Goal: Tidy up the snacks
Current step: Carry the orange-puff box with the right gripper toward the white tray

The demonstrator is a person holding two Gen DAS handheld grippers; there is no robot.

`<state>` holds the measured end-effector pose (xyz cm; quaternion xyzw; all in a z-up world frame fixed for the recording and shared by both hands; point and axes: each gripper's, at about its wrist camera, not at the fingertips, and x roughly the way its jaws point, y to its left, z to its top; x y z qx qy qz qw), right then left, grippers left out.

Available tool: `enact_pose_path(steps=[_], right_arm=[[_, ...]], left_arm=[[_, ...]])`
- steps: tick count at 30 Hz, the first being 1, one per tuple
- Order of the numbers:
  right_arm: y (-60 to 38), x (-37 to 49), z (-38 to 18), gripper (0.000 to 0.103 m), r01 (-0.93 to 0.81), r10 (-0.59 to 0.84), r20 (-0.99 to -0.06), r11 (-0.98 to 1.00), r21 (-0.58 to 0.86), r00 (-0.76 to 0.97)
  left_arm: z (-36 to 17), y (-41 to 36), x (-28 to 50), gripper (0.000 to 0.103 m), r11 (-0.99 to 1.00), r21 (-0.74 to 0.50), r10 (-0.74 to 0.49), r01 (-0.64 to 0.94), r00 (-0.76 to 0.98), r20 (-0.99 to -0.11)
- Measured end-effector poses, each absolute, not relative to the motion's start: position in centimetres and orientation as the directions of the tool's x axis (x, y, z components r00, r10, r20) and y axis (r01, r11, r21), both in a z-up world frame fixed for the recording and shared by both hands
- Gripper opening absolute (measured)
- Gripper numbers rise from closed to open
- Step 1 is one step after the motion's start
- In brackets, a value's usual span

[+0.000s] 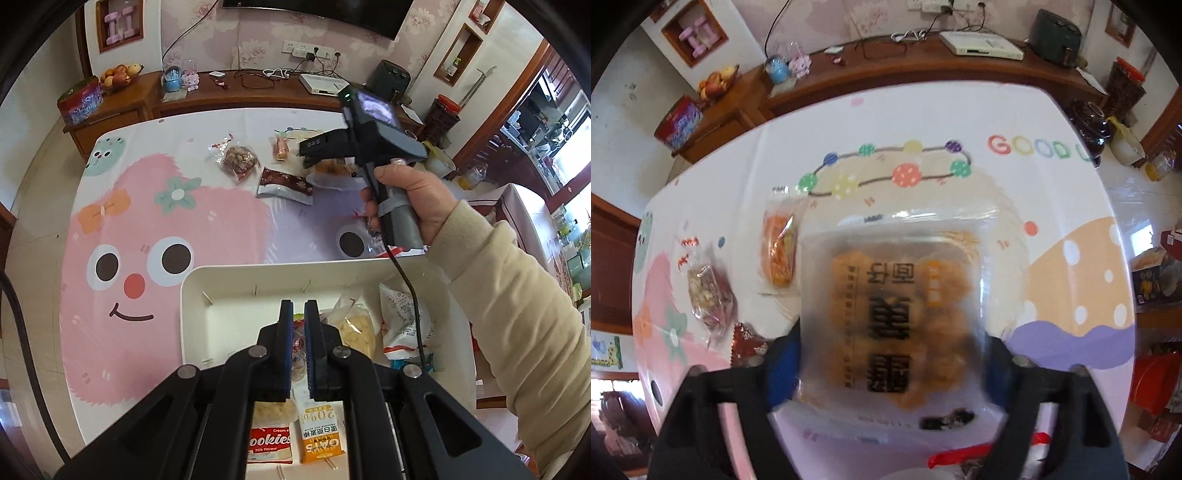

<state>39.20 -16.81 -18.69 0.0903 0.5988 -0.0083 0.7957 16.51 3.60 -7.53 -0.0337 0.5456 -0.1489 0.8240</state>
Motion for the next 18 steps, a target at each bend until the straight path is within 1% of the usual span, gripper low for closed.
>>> enact_pose_path(steps=[1, 2, 6, 10, 13, 18], right_arm=[[-17.0, 39.0, -18.4, 0.072, 0.126, 0.102, -0.952, 0.982, 0.143, 0.288], [-17.3, 38.6, -17.9, 0.069, 0.132, 0.113, -0.948, 0.979, 0.158, 0.298], [-18.0, 36.3, -15.1, 0.069, 0.12, 0.183, -0.922, 0.964, 0.236, 0.341], [-18.2, 32.6, -10.3, 0.069, 0.066, 0.237, -0.879, 0.955, 0.288, 0.415], [-18.2, 28.2, -6.1, 0.069, -0.01, 0.293, -0.833, 0.945, 0.326, 0.469], [-18.0, 20.7, -2.1, 0.07, -0.109, 0.345, -0.782, 0.934, 0.339, 0.519]], left_arm=[[-7.6, 3.7, 16.4, 0.004, 0.955, -0.216, -0.279, 0.205, 0.363, -0.889], [-7.6, 3.8, 16.4, 0.004, 0.955, -0.217, -0.28, 0.203, 0.366, -0.888], [-6.7, 4.2, 16.0, 0.004, 0.958, -0.206, -0.271, 0.199, 0.398, -0.876], [-5.7, 4.4, 15.1, 0.004, 0.962, -0.19, -0.258, 0.196, 0.433, -0.864], [-5.2, 4.6, 14.2, 0.004, 0.965, -0.188, -0.252, 0.184, 0.447, -0.858], [-4.7, 5.4, 12.6, 0.004, 0.973, -0.176, -0.228, 0.152, 0.48, -0.847]])
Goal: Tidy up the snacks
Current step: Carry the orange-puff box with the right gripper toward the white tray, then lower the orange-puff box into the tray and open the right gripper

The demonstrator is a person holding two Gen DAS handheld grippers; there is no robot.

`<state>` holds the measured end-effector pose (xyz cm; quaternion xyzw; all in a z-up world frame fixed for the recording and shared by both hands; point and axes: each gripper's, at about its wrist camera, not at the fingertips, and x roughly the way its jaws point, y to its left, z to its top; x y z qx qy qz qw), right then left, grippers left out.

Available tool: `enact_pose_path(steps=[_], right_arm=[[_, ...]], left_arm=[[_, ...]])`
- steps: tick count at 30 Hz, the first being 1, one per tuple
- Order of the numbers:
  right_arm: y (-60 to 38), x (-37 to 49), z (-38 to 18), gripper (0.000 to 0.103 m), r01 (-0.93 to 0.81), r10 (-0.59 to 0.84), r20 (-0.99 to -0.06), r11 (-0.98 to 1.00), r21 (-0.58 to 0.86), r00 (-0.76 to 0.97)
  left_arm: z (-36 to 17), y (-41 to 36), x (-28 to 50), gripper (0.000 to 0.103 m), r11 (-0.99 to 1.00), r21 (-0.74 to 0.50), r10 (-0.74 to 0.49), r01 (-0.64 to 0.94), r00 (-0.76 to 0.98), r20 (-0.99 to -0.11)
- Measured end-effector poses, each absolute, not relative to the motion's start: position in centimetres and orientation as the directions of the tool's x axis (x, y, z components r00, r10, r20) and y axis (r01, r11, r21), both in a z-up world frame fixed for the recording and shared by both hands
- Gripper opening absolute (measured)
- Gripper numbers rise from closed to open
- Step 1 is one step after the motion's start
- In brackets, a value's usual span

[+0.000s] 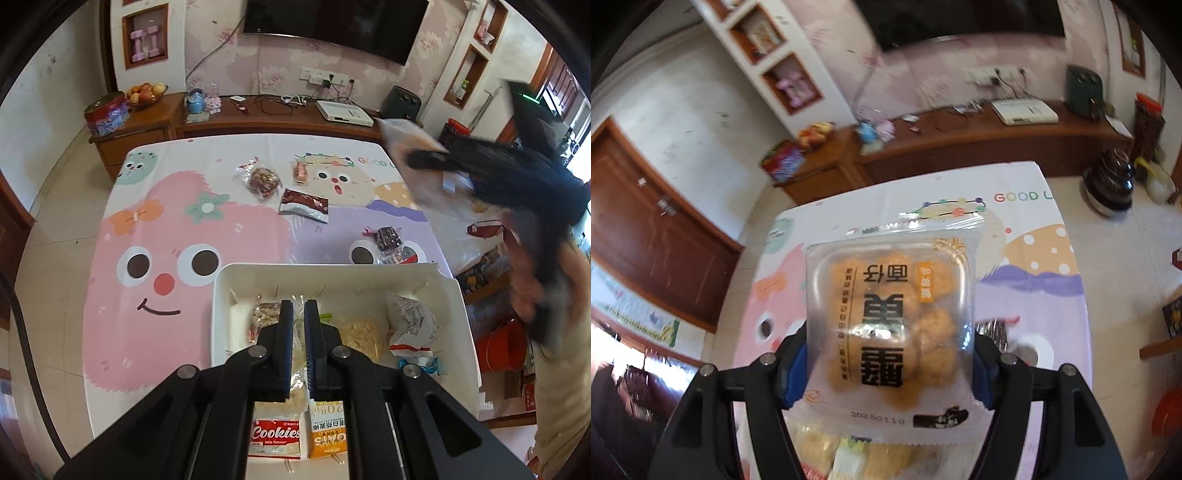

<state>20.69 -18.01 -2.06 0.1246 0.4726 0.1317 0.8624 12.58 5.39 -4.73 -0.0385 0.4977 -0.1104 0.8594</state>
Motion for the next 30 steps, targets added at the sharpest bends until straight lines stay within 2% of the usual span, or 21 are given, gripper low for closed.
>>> enact_pose_path(steps=[8, 16, 20, 22, 24, 25, 26, 30], right_arm=[[-17.9, 9.9, 0.2, 0.07, -0.196, 0.388, -0.731, 0.921, 0.338, 0.562], [-17.2, 4.9, -0.5, 0.072, -0.205, 0.355, -0.731, 0.934, 0.291, 0.583], [-16.7, 4.0, -1.6, 0.08, -0.204, 0.354, -0.759, 0.935, 0.289, 0.547], [-16.7, 3.6, -1.9, 0.08, -0.195, 0.35, -0.764, 0.937, 0.29, 0.542], [-16.3, 3.2, -1.9, 0.08, -0.205, 0.343, -0.765, 0.939, 0.275, 0.546], [-16.1, 2.9, -1.9, 0.08, -0.209, 0.334, -0.766, 0.942, 0.262, 0.549], [-15.8, 2.6, -1.9, 0.08, -0.214, 0.325, -0.767, 0.945, 0.247, 0.553], [-15.0, 1.8, -2.4, 0.08, -0.236, 0.315, -0.773, 0.947, 0.218, 0.551]], left_arm=[[-4.0, 5.6, 9.7, 0.004, 0.977, -0.171, -0.213, 0.13, 0.519, -0.828], [-4.8, 4.6, 7.4, 0.009, 0.982, -0.14, -0.187, 0.13, 0.519, -0.834], [-5.3, 4.3, 6.7, 0.024, 0.984, -0.122, -0.17, 0.127, 0.517, -0.839], [-5.5, 4.1, 6.3, 0.032, 0.987, -0.104, -0.154, 0.123, 0.52, -0.84], [-5.6, 4.0, 5.9, 0.046, 0.99, -0.077, -0.129, 0.119, 0.527, -0.84], [-5.7, 4.0, 5.8, 0.064, 0.991, -0.068, -0.119, 0.115, 0.529, -0.84], [-5.7, 4.0, 5.7, 0.077, 0.993, -0.06, -0.108, 0.105, 0.535, -0.838], [-5.9, 3.9, 5.3, 0.08, 0.995, -0.021, -0.07, 0.093, 0.557, -0.828]])
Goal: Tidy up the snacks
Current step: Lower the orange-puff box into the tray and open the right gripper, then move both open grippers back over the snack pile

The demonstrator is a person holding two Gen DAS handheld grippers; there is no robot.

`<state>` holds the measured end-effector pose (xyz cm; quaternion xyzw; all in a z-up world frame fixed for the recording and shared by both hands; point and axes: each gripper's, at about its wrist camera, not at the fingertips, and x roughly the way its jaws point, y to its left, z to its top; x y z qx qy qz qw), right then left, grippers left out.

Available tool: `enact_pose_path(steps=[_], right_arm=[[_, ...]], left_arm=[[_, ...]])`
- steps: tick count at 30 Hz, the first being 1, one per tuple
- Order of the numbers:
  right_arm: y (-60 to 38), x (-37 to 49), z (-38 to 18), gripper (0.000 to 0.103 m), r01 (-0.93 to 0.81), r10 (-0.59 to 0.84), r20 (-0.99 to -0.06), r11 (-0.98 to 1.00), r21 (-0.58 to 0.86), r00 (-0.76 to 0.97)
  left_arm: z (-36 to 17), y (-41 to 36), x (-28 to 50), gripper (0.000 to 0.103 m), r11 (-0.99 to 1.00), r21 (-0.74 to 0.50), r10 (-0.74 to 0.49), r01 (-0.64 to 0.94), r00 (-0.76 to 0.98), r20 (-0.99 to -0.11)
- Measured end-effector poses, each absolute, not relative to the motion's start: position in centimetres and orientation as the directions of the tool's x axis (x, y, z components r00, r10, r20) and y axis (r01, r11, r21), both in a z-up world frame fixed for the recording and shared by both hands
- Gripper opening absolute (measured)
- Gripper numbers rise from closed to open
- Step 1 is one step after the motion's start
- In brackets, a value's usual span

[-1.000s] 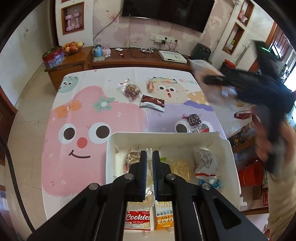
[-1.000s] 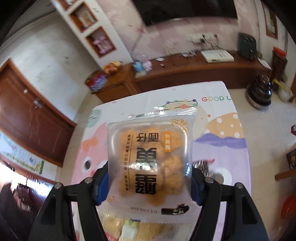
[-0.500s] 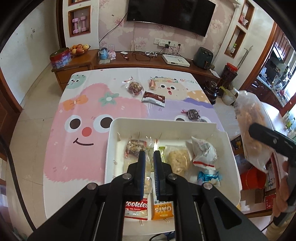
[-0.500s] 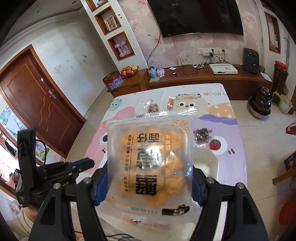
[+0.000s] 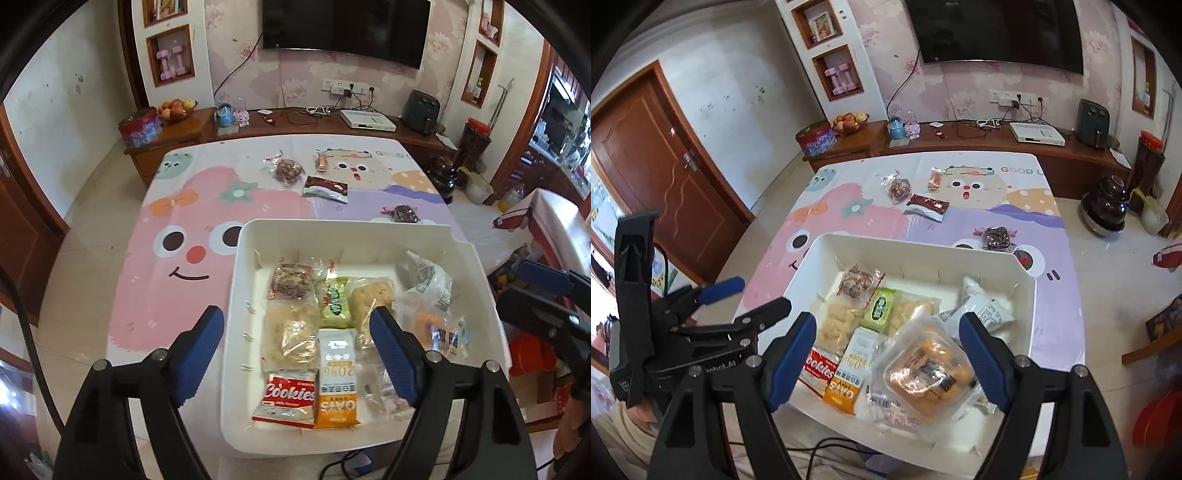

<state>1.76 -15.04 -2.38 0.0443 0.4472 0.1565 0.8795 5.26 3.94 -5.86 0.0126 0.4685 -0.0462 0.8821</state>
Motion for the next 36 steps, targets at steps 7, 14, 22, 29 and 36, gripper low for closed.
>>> enact_pose_path(steps=[7, 14, 22, 29, 36], right_arm=[[-15.0, 1.3, -3.7, 0.08, -0.234, 0.306, -0.793, 0.949, 0.211, 0.527], [-15.5, 1.2, -4.6, 0.08, -0.219, 0.245, -0.802, 0.965, 0.146, 0.545], [-17.0, 2.6, -6.2, 0.08, -0.164, 0.174, -0.831, 0.981, 0.101, 0.528], [-17.8, 3.7, -7.1, 0.08, -0.167, 0.186, -0.837, 0.979, 0.115, 0.514], [-18.5, 5.9, -6.8, 0.08, -0.176, 0.205, -0.836, 0.975, 0.132, 0.508]], left_arm=[[-6.9, 3.8, 5.2, 0.082, 0.996, -0.014, -0.062, 0.093, 0.536, -0.842], [-7.5, 3.5, 5.3, 0.082, 0.995, -0.017, -0.065, 0.098, 0.516, -0.854], [-8.2, 3.0, 5.9, 0.082, 0.995, 0.017, -0.038, 0.102, 0.513, -0.858], [-8.6, 2.3, 7.0, 0.082, 0.991, 0.048, -0.022, 0.122, 0.515, -0.857], [-9.0, 1.1, 8.9, 0.082, 0.983, 0.08, -0.014, 0.163, 0.509, -0.861]])
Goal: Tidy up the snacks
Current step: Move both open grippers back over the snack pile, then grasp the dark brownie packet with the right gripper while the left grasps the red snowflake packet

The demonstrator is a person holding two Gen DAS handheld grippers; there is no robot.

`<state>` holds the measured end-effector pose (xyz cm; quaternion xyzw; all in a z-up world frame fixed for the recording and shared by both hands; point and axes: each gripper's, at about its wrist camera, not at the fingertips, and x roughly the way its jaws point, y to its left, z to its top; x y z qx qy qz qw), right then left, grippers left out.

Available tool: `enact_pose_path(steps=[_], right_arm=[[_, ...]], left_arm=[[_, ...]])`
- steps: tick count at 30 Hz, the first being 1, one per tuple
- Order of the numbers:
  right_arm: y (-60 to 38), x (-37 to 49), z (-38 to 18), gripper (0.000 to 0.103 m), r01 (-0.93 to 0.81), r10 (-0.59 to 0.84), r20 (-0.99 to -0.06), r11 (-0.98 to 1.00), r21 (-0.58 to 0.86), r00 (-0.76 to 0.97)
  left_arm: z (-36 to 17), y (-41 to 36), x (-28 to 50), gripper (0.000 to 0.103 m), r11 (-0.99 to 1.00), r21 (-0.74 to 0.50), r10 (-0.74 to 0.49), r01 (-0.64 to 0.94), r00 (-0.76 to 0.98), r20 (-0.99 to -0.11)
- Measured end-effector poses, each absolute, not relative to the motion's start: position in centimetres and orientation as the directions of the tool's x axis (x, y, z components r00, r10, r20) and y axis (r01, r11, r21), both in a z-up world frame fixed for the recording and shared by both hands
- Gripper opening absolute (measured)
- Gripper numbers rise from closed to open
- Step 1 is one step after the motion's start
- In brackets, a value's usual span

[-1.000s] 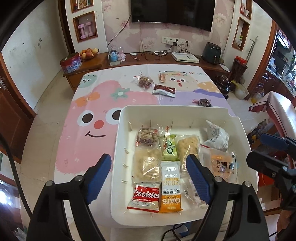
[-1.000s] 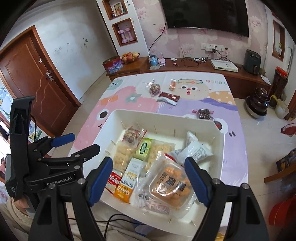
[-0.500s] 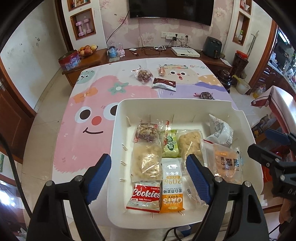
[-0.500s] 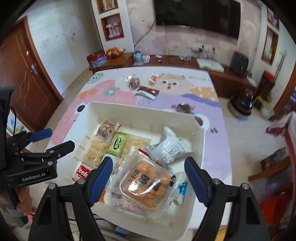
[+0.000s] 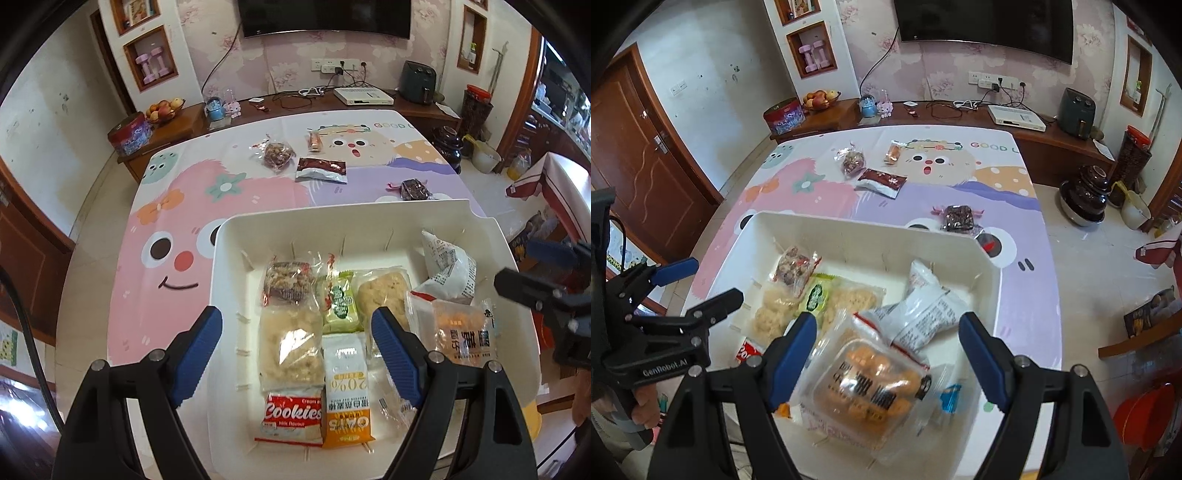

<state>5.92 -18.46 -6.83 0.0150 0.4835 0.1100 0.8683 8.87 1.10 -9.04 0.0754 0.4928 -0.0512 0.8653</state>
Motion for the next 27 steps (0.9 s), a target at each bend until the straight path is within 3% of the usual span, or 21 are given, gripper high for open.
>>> enact_pose_path(steps=[14, 20, 23, 27], right_arm=[[-24.1, 19.7, -3.8, 0.08, -0.069, 0.165, -0.843, 0.986, 0.151, 0.513], [-24.3, 25.5, -8.3, 0.079, -0.037, 0.149, -0.905, 0.989, 0.146, 0.398], [-23.7, 27.4, -12.2, 0.068, -0.039, 0.134, -0.943, 0.991, 0.129, 0.304], [-23.4, 28.6, -16.0, 0.062, -0.031, 0.14, -0.968, 0.99, 0.137, 0.209]], left_arm=[[-4.1, -2.4, 21.9, 0.082, 0.901, 0.231, -0.003, 0.368, 0.536, -0.844], [-5.9, -3.2, 30.2, 0.082, 0.934, 0.084, -0.062, 0.347, 0.389, -0.919], [-8.9, -3.6, 33.5, 0.082, 0.95, 0.02, -0.079, 0.313, 0.301, -0.95], [-13.3, -4.2, 36.5, 0.082, 0.969, -0.026, -0.079, 0.244, 0.208, -0.975]])
